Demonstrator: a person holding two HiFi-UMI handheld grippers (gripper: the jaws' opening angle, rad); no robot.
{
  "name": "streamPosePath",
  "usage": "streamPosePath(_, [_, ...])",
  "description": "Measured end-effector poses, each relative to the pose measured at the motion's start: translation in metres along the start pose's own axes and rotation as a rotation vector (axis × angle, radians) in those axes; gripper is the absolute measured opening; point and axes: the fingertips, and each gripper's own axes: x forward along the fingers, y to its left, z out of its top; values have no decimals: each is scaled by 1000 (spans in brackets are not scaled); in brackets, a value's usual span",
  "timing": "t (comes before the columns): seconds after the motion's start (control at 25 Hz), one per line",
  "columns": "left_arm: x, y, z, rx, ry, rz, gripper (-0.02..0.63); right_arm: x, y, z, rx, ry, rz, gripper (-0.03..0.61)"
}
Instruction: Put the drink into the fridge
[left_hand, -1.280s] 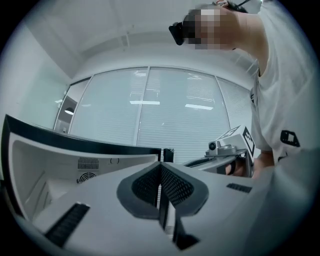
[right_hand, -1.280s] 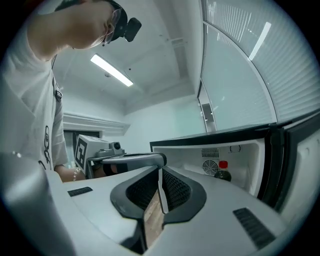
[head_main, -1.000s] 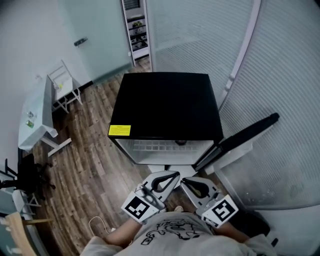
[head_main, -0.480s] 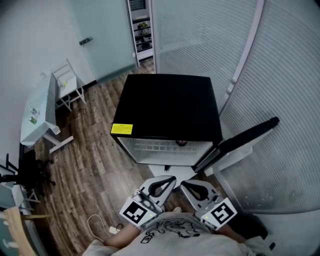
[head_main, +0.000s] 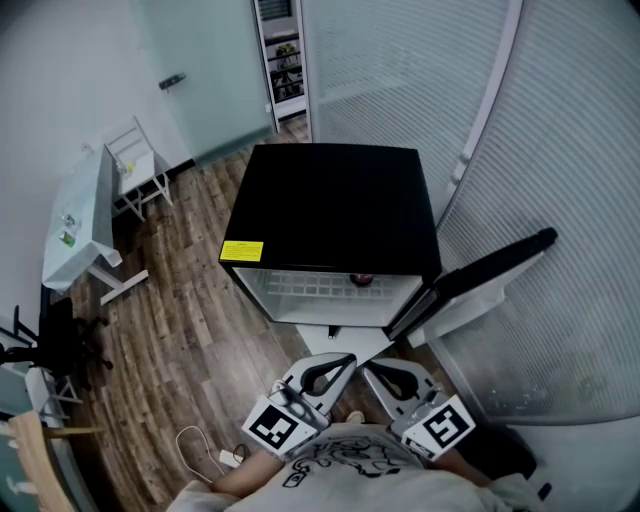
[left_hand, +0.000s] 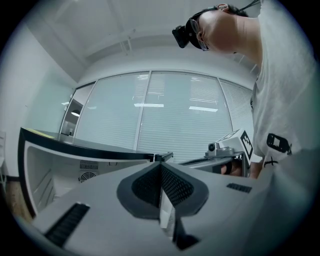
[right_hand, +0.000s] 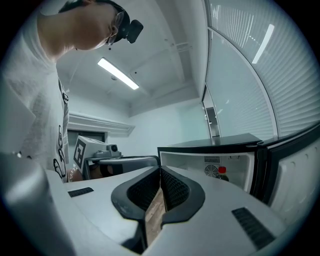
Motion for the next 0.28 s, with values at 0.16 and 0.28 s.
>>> streamPosePath(0.16, [-2, -4, 0, 4, -2, 12, 2, -5, 1, 1, -9, 6, -3, 40])
streamPosePath(0.28, [-1, -7, -1, 11, -2, 12, 2, -8, 0, 1, -8, -1, -12, 40])
